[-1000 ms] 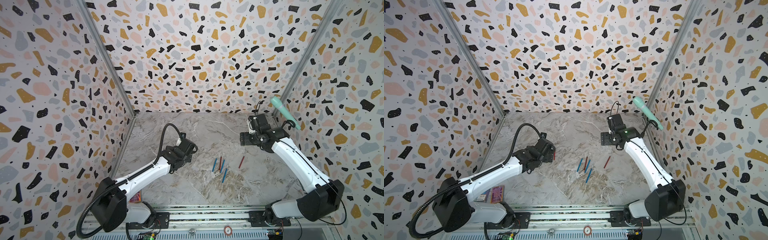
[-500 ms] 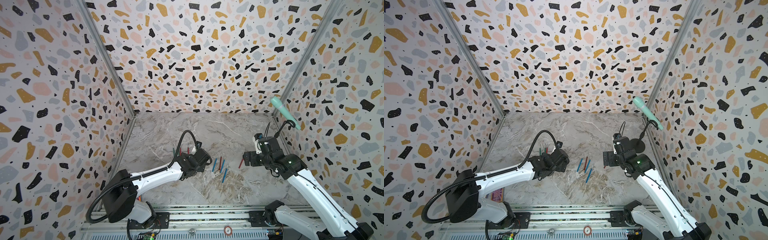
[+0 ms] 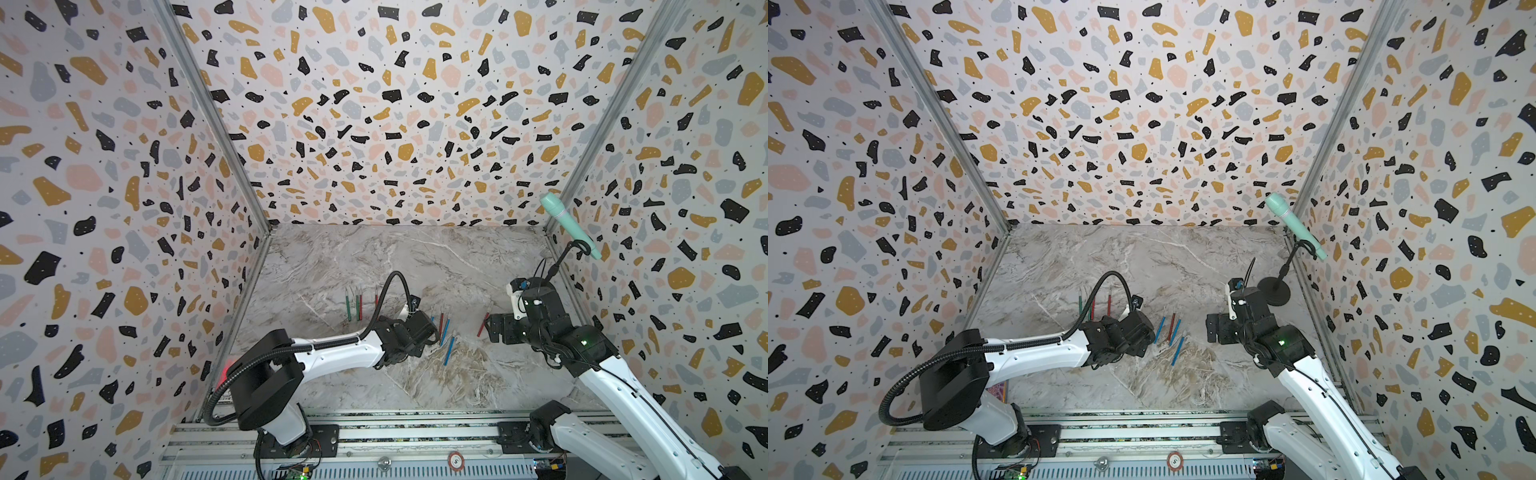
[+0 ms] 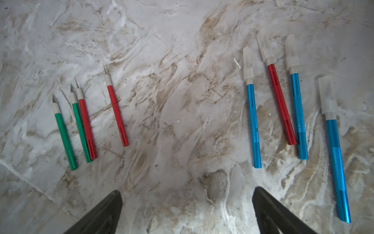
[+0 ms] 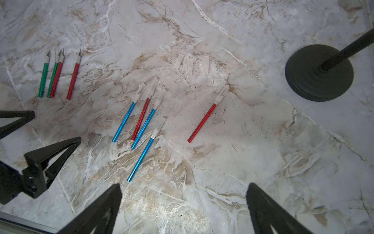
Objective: Remove protective caps from carving knives
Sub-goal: Pick up the carving knife from the center of the board.
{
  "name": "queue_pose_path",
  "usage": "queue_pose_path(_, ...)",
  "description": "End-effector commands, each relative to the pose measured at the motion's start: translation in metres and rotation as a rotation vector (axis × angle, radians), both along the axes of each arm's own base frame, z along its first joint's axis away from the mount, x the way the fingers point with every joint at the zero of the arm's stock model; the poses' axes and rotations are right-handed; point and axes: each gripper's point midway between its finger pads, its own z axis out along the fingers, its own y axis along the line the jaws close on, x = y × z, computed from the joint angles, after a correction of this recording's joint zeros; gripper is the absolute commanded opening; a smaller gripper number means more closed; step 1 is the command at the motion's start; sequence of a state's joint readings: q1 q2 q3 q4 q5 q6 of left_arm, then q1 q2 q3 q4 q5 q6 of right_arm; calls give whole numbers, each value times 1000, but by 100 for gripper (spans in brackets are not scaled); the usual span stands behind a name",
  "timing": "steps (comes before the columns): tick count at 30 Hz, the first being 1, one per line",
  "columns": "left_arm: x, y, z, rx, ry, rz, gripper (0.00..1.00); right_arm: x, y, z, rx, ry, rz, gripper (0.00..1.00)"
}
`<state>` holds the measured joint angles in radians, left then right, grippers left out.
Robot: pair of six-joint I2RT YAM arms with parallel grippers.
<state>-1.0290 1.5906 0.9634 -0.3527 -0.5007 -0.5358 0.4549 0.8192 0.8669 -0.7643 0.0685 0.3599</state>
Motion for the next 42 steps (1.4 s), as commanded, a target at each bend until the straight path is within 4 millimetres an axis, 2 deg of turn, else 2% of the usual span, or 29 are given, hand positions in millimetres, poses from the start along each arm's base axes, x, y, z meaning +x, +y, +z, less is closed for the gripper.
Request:
queue_pose_path(1,1,-10,-1,-37,-2,0,99,0,4,10,42,-46,7,100)
queue_pose_path(23,5,-27,-22,-12,55,-4,99,-1,4,8,59,-69,6,99)
queue_pose_path(28,13,-39,-26,22,57,-18,98,-1,5,7,60,-68,9,99)
queue_pose_path(35,22,-60,-29,4,61,-43,91,-2,4,9,67,-80,8,99)
queue_pose_path(39,24,-63,-36,23,69,-43,83,-2,4,10,70,-86,8,99)
queue_pose_path(42,26,-66,-37,19,72,-44,72,-2,4,10,71,-88,7,99)
